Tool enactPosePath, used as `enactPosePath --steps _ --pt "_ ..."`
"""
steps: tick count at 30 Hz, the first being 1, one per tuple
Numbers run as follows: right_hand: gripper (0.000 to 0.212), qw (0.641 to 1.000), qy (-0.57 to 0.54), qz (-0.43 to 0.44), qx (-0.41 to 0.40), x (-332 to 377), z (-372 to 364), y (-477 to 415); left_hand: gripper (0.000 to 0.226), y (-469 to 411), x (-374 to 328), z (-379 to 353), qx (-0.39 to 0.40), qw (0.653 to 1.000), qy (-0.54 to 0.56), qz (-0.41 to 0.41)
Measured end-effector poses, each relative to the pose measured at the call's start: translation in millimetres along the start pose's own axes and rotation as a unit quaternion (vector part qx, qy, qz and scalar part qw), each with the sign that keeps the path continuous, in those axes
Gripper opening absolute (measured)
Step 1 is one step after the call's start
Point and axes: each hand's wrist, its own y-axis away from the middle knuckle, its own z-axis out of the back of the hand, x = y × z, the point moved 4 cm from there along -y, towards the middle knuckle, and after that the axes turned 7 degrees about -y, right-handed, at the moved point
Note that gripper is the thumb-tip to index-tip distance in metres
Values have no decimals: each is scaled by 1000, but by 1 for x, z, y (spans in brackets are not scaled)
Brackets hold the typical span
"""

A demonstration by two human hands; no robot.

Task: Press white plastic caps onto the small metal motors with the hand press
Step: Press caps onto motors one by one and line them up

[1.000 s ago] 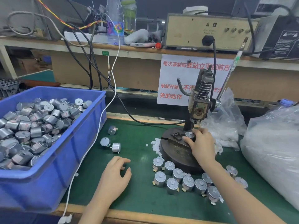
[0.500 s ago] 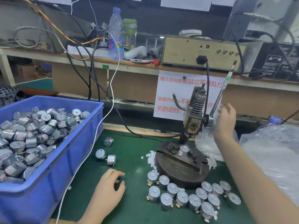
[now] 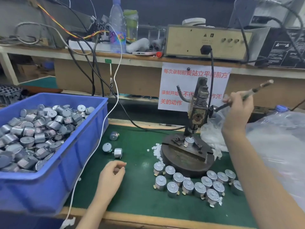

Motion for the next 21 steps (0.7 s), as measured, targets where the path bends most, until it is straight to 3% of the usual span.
enactPosePath --steps 6,9,11,13,15,21 --pt "9 998 4 18 52 1 8 9 25 0 2 -1 3 1000 9 13" --pt "25 999 42 27 10 -14 15 17 27 0 2 -1 -1 1000 14 11" --pt "32 992 119 -31 -37 -37 27 26 27 0 2 -1 1 1000 13 11" --pt "35 960 241 -140 -11 -70 36 36 26 0 2 -1 4 1000 12 10" --pt "38 915 338 -205 82 -100 38 52 26 0 1 -1 5 1000 13 11" --pt "41 827 505 -108 222 -126 21 70 30 0 0 -1 0 1000 18 17"
